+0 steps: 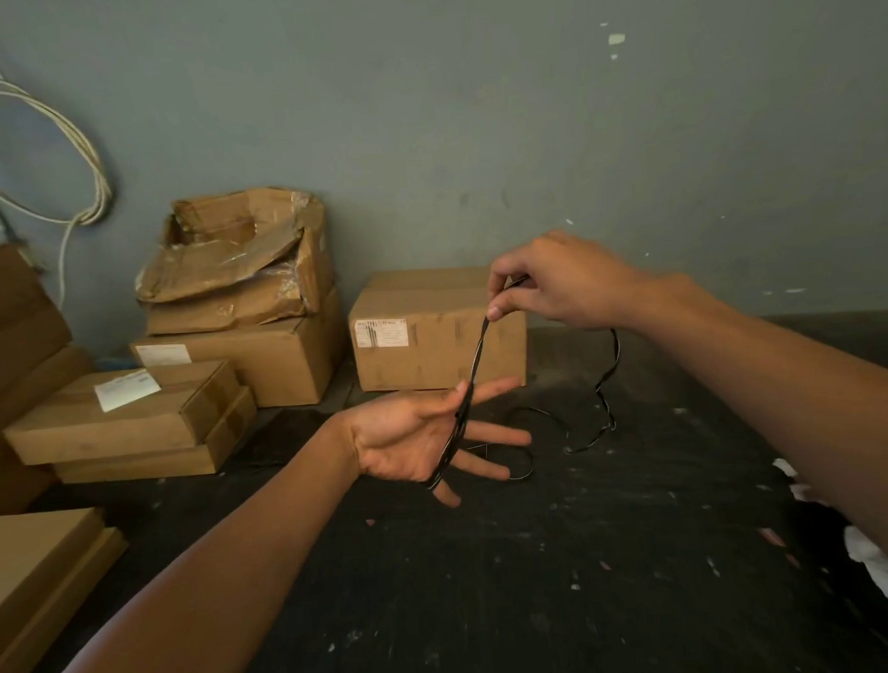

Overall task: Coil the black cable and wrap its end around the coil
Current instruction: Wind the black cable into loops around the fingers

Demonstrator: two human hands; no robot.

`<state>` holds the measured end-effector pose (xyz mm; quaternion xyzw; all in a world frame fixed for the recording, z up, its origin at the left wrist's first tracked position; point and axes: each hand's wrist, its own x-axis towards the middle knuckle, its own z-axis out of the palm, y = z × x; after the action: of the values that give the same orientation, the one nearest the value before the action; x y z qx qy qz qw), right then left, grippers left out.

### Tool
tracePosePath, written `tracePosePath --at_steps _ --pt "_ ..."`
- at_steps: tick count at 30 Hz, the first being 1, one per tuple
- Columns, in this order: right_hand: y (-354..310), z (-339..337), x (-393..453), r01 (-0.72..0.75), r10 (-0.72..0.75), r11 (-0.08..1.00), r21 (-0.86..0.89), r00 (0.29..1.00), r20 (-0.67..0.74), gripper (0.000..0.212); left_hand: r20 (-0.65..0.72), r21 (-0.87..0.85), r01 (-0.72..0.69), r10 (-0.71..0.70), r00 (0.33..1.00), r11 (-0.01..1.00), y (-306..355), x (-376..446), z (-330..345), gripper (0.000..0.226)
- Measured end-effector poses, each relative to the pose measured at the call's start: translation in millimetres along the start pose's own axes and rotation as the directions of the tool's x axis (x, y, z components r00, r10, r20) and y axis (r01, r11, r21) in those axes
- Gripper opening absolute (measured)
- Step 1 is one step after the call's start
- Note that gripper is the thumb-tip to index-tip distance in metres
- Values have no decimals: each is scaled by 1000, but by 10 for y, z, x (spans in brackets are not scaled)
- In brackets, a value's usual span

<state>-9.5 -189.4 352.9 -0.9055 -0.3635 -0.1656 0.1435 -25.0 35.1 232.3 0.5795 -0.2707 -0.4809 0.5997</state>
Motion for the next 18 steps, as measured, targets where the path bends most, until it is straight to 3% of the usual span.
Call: tracePosePath --at_steps 8,18 --pt "246 258 -105 -42 45 976 214 999 -7 14 182 -114 -102 122 976 988 90 25 203 55" --pt "357 812 -359 -96 131 853 514 991 -33 17 146 -232 -245 283 948 941 127 50 297 54"
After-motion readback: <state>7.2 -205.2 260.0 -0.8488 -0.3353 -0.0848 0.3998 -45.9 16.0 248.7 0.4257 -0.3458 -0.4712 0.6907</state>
